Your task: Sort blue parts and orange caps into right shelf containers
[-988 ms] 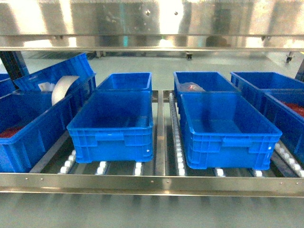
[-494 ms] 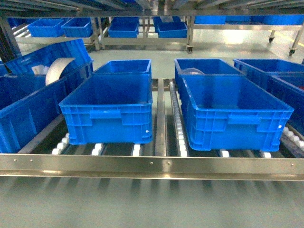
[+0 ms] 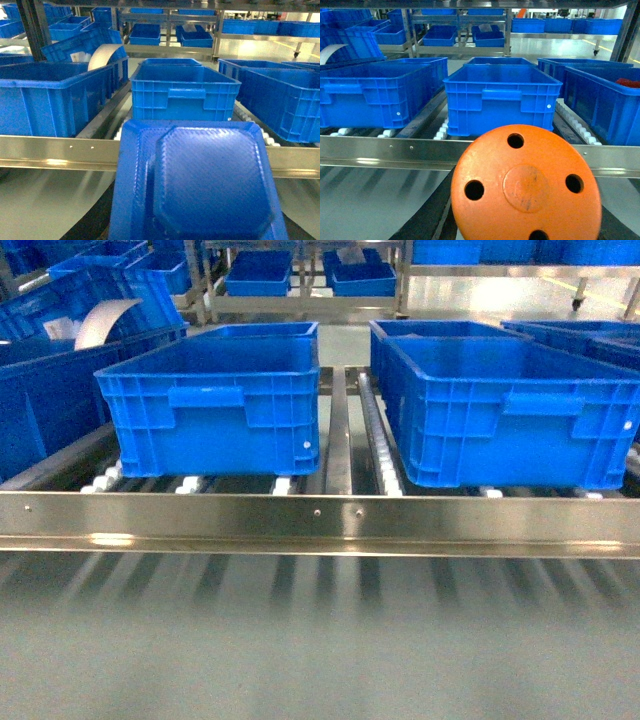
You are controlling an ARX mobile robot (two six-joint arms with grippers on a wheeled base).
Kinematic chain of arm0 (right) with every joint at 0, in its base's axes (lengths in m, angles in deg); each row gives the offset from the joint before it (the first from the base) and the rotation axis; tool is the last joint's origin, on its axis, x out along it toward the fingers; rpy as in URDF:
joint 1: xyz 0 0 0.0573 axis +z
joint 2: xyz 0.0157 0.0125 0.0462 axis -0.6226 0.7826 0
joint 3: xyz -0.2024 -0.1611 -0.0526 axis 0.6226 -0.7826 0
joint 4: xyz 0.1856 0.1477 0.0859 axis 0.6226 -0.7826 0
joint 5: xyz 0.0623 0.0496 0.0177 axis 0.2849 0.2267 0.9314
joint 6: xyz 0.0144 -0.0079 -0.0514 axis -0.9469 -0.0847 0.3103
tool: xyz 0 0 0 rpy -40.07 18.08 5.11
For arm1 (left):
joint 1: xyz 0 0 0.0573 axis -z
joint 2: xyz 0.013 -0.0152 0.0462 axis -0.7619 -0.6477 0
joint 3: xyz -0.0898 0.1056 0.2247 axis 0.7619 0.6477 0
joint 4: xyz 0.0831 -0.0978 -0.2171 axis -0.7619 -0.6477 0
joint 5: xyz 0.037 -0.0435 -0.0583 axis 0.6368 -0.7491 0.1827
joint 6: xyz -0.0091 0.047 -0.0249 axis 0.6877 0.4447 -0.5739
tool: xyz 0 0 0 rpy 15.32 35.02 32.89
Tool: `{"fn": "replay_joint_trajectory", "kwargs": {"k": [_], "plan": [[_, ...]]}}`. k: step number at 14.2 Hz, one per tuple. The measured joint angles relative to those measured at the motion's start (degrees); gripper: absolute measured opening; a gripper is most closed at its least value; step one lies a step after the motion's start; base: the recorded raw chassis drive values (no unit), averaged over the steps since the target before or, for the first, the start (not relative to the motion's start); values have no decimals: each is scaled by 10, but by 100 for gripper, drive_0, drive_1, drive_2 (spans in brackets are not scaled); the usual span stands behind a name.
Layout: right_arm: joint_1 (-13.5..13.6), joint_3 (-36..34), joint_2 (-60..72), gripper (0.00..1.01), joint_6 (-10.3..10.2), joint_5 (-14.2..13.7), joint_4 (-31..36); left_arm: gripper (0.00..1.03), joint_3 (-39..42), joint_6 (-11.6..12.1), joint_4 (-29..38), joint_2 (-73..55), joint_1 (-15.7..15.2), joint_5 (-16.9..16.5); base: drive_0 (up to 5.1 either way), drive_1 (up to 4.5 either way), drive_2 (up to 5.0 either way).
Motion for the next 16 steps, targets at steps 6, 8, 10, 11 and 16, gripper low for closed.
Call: {"fn": "replay_joint_trajectory", "kwargs": {"k": [6, 8, 10, 11, 16], "plan": [[0, 0, 0, 44, 0, 0, 0, 41, 0, 0, 0, 0, 0, 0, 0, 0, 0], [0, 0, 0, 44, 0, 0, 0, 41, 0, 0, 0, 0, 0, 0, 0, 0, 0], [0, 0, 0, 44, 0, 0, 0, 41, 0, 0, 0, 0, 0, 0, 0, 0, 0], [0, 0, 0, 44, 0, 0, 0, 41, 0, 0, 0, 0, 0, 0, -2, 332, -335], [0, 0, 0, 44, 0, 0, 0, 41, 0, 0, 0, 0, 0, 0, 9, 431, -412]]}}
